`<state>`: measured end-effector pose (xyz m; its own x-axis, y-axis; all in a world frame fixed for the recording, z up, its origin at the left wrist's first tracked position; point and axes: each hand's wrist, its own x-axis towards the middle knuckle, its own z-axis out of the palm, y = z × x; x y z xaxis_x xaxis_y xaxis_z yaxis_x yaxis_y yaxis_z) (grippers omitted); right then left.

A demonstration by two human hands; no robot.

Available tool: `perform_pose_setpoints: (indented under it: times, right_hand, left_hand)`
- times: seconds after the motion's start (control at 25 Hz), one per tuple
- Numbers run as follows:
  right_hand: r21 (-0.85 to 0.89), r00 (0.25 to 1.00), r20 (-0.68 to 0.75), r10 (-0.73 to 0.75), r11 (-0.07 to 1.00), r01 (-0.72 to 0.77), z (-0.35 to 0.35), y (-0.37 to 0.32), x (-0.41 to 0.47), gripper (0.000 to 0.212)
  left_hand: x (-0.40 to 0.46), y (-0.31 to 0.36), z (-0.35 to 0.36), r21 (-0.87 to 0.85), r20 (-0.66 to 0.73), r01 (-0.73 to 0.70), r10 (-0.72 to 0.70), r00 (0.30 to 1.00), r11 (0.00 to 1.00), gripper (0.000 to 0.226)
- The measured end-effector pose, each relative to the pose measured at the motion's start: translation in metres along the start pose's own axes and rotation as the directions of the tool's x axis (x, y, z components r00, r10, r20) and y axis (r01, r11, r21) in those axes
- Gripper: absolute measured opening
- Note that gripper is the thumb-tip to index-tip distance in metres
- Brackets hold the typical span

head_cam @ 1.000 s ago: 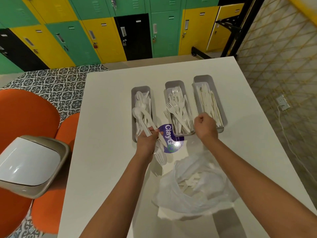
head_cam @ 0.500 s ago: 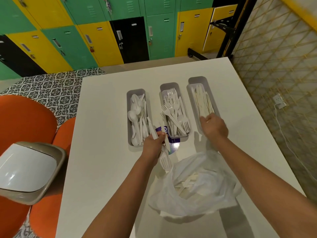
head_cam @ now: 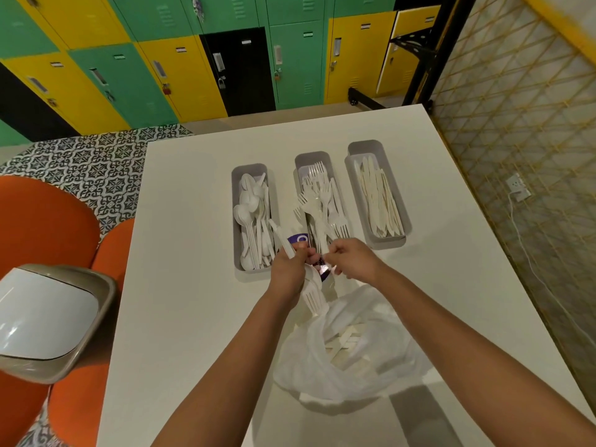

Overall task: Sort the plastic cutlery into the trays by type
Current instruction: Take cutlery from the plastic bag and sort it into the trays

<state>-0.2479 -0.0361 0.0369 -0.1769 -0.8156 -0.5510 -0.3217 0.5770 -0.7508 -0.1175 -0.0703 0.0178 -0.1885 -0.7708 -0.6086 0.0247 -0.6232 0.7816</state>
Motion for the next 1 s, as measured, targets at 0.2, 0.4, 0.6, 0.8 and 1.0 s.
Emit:
perform_pose_setpoints:
  times: [0.2, 0.4, 0.6, 0.8, 1.0]
  right_hand:
    - [-0.002, 0.909, -0.397, 0.128, 0.990, -0.140, -0.052, 0.024, 0.022, 0.022]
    - [-0.117, 0.863, -0.459, 0.210, 0.949, -0.293, -0.086, 0.045, 0.036, 0.027]
    - [-0.227, 0.792, -0.590, 0.158, 0.908, -0.351, -0.075, 0.047, 0.030, 0.034]
    - [-0.007, 0.960, -0.280, 0.019, 1.000, -0.021, -0.023, 0.014, 0.003, 0.032]
    - [-0.009, 0.962, 0.270, 0.044, 0.999, -0.043, 0.023, -0.015, -0.027, 0.025]
  left_hand:
    - [-0.004, 0.002, -0.004, -0.053, 0.008, 0.041, -0.040, 0.999, 0.998, 0.017]
    - [-0.002, 0.004, -0.005, -0.031, -0.014, 0.099, -0.099, 0.995, 0.995, 0.018]
    - [-0.003, 0.010, -0.006, -0.178, 0.013, 0.148, -0.148, 0.989, 0.973, 0.021]
    - [-0.001, 0.017, -0.006, -0.257, 0.025, 0.078, -0.074, 0.997, 0.963, 0.023]
    - [-0.009, 0.024, 0.001, -0.183, -0.098, -0.052, 0.035, 0.995, 0.982, 0.011]
